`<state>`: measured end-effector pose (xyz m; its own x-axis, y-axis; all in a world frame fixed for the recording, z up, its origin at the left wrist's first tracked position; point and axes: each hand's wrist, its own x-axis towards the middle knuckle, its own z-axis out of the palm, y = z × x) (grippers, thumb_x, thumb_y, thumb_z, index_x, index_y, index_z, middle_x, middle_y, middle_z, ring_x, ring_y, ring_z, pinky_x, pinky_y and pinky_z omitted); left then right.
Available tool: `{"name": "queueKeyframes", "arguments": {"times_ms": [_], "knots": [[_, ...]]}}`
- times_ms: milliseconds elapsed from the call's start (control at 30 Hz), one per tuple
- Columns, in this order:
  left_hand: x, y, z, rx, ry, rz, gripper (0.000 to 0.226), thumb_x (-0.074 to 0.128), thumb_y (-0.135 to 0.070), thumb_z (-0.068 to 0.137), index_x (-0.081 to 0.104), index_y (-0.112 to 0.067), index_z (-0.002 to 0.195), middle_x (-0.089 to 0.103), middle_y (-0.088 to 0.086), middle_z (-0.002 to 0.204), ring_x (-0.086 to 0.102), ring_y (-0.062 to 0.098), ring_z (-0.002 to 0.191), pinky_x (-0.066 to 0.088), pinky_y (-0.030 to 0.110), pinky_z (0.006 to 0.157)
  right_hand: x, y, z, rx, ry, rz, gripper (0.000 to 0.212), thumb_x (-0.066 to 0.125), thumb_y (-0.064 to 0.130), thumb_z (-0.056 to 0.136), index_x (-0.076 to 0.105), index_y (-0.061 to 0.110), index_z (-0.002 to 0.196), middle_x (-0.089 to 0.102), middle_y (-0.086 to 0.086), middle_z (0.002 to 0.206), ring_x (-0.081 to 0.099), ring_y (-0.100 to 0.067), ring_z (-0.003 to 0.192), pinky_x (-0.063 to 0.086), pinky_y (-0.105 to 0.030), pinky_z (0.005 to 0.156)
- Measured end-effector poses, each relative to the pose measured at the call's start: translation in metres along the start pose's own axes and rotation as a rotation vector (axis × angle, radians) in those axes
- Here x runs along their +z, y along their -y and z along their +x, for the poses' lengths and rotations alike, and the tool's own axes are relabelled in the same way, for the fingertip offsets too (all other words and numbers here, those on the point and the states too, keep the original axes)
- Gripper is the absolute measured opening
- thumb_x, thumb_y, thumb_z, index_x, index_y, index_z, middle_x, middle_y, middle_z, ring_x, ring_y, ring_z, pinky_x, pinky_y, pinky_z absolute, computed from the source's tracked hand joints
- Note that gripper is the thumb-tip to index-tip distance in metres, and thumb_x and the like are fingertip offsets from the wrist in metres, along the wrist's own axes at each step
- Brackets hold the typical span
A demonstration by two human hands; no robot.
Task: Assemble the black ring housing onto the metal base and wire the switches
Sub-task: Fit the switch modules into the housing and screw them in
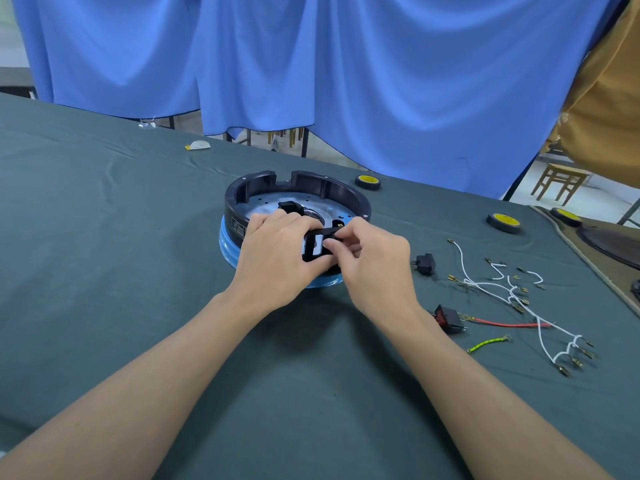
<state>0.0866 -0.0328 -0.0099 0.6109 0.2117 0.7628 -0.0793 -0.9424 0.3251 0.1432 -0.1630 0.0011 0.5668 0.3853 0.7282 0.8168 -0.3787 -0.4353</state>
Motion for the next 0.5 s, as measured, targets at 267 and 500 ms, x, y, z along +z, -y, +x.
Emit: {"name": "queueKeyframes", "arguments": {"times_ms": [267, 500], "knots": [[-0.002, -0.001, 0.001, 0.005, 0.013, -0.012, 0.042, 0.078, -0.042, 0.079, 0.07, -0.014, 0.109, 0.071, -0.001, 0.096, 0.057, 0.022, 0.093, 0.024, 0.029, 0.087, -0.009, -0.008, 0.006, 0.026, -0.046, 0.028, 0.008, 0.071, 0.02, 0.085, 0.075, 0.014, 0.086, 0.061, 0.007, 0.093, 0.056, -0.017, 0.093, 0.047, -0.023, 0.081], [-0.003, -0.002, 0.001, 0.011, -0.002, -0.012, 0.039, 0.076, -0.044, 0.079, 0.072, -0.014, 0.102, 0.071, 0.0, 0.088, 0.06, 0.023, 0.088, 0.026, 0.029, 0.084, -0.014, -0.016, 0.015, 0.124, 0.131, 0.113, 0.013, 0.067, 0.021, 0.089, 0.076, 0.02, 0.099, 0.059, 0.022, 0.095, 0.05, -0.009, 0.108, 0.035, -0.02, 0.096]]}}
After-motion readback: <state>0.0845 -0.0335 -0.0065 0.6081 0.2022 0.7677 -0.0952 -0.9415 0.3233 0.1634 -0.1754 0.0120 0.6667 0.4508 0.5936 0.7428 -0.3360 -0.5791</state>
